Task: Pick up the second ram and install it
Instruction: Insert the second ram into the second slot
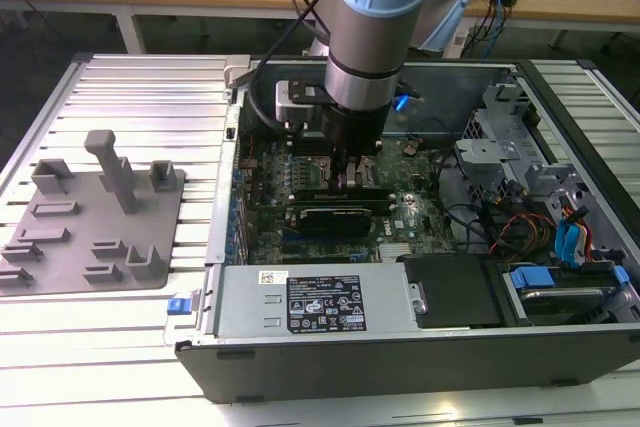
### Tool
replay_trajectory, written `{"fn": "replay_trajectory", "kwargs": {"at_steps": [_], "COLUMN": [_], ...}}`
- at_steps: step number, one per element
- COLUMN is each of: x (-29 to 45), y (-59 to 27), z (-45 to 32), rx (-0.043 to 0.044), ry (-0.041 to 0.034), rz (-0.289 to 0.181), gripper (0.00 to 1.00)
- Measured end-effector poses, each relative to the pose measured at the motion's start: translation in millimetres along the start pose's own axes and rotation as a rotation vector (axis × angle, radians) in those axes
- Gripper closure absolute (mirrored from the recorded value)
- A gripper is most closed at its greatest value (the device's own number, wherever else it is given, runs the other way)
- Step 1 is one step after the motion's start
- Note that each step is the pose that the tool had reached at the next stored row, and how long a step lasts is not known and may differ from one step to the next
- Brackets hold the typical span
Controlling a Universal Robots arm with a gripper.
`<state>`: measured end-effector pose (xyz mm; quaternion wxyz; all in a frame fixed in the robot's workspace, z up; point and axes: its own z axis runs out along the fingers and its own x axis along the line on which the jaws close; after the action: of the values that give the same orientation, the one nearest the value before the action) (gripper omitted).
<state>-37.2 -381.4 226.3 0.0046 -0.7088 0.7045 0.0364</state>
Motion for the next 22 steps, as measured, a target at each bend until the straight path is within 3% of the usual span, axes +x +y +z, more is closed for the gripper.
{"fn": "replay_trajectory", "kwargs": {"at_steps": [3,4,7,12,14,17,20,22], "x": [-0.1,-0.1,0.0,-1.0,-1.6,-2.0,-1.8,-1.8], "y": [-0.2,-0.1,0.0,0.5,1.0,0.9,-13.6,-16.9], "z": [0.6,0.3,-0.3,-13.1,-23.0,-27.7,-28.2,-28.3], "rx": [0.0006,0.0002,0.0,0.0001,0.0001,0.0007,0.0004,0.0003], "ry": [-0.0011,-0.0003,0.0,-0.0003,-0.0001,-0.0009,-0.0008,-0.0008], "rz": [0.0,0.0,0.0,0.0,0.0,0.0,0.0,0.0], "gripper": [0.89,0.83,0.83,0.83,0.83,0.83,0.83,0.83]}}
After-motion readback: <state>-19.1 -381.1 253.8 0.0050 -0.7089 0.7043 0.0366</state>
